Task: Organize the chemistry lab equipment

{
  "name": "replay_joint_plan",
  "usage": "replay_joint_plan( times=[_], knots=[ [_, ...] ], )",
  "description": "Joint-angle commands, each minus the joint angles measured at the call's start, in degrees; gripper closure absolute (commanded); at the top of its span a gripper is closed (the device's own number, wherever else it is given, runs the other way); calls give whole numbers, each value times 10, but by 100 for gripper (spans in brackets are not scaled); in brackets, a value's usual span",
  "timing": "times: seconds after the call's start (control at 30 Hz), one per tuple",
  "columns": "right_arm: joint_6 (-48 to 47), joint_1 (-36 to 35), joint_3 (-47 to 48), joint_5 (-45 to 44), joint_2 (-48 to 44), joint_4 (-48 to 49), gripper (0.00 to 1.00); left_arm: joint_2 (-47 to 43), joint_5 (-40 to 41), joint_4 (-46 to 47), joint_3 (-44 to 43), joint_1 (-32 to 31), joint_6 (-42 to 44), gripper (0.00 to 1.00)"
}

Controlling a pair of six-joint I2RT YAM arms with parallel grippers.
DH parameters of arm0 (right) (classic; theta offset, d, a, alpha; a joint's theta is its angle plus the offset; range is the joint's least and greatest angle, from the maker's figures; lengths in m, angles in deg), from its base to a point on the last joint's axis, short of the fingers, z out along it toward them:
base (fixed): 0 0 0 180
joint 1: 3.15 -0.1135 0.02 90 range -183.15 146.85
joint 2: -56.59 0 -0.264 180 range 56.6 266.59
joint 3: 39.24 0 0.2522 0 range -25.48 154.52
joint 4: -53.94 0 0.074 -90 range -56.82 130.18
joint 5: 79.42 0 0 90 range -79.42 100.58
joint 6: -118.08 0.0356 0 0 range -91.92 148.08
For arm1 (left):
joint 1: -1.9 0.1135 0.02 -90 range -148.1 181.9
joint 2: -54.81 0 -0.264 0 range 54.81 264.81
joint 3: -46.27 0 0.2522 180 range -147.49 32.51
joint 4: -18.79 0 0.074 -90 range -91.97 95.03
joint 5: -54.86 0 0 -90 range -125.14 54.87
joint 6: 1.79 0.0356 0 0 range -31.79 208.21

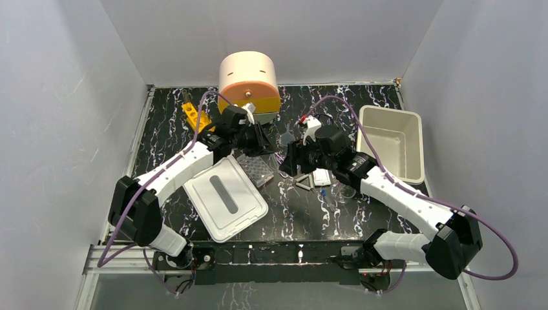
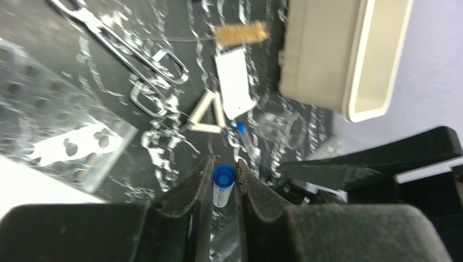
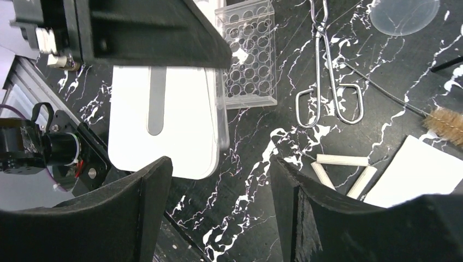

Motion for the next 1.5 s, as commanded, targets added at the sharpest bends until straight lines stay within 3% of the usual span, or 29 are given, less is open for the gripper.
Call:
replay_joint_plan(
  times=[0.0,0.23,0.63,1.47],
  knots=[
    [9,12,-15,-9,-36,8,25,-43,165,-67,-42,-2,133,100],
    [26,20,-42,-16,-54,10,25,-64,311,17,0,-2,265,100],
    [42,27,-57,-33,-56,-24,24,-32,438,183,76,-3,286,100],
    [57,52,-60,-65,-35,-74,23,46,390,320,139,-11,328,100]
  ],
)
